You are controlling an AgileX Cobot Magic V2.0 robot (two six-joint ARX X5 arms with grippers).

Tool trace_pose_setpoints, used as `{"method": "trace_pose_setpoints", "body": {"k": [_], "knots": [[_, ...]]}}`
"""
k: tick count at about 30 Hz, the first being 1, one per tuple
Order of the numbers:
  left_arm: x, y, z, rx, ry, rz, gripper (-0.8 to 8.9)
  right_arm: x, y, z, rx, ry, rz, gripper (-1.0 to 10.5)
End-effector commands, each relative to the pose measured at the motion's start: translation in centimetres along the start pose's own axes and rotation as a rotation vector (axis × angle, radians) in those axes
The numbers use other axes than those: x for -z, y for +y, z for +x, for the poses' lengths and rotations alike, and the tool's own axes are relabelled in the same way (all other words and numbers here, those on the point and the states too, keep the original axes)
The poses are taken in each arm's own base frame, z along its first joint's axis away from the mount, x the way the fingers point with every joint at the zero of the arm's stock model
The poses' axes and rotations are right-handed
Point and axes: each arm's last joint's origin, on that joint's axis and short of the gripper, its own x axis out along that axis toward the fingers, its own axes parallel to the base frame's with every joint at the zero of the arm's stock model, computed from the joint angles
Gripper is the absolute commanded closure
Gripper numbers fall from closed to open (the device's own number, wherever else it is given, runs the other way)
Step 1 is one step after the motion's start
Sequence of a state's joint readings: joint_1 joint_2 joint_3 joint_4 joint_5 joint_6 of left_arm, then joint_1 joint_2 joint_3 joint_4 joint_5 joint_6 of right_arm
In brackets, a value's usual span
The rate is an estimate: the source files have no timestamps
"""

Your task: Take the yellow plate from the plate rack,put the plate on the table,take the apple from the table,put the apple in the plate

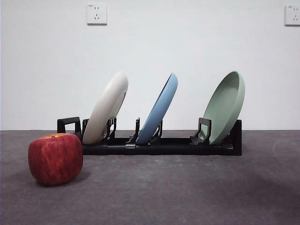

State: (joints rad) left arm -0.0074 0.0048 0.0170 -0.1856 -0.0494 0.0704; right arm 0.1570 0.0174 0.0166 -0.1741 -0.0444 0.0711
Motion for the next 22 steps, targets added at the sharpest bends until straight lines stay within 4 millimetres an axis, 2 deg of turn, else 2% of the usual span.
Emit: {"method": "trace_pose_setpoints", "body": {"k": [1, 7, 13, 17, 22], "knots": [[0.4, 0.0, 0.1, -0.001, 0.008, 0.003, 8.16, 0.4, 0.0, 0.1, -0.002, 0.018, 0.011, 9.5], [0.3, 0.0, 0.1, 0.006, 0.003, -0.004, 8.16, 0.4, 0.0, 0.1, -0.005, 0.018, 0.027, 9.5], [-0.4, -0.2, 0.0, 0.086, -0.034, -0.184, 8.21, -0.3, 0.1, -0.1, -0.006, 0.001, 0.214, 9.6], [-3.0, 0.0, -0.9, 0.104, -0.075, -0.21, 8.2, -2.6, 0.2, -0.5, -0.006, -0.009, 0.263, 9.6], [-6.9, 0.2, -0.9, 0.108, -0.05, -0.234, 8.2, -6.9, 0.5, 0.0, 0.007, 0.058, 0.266, 9.6]]}}
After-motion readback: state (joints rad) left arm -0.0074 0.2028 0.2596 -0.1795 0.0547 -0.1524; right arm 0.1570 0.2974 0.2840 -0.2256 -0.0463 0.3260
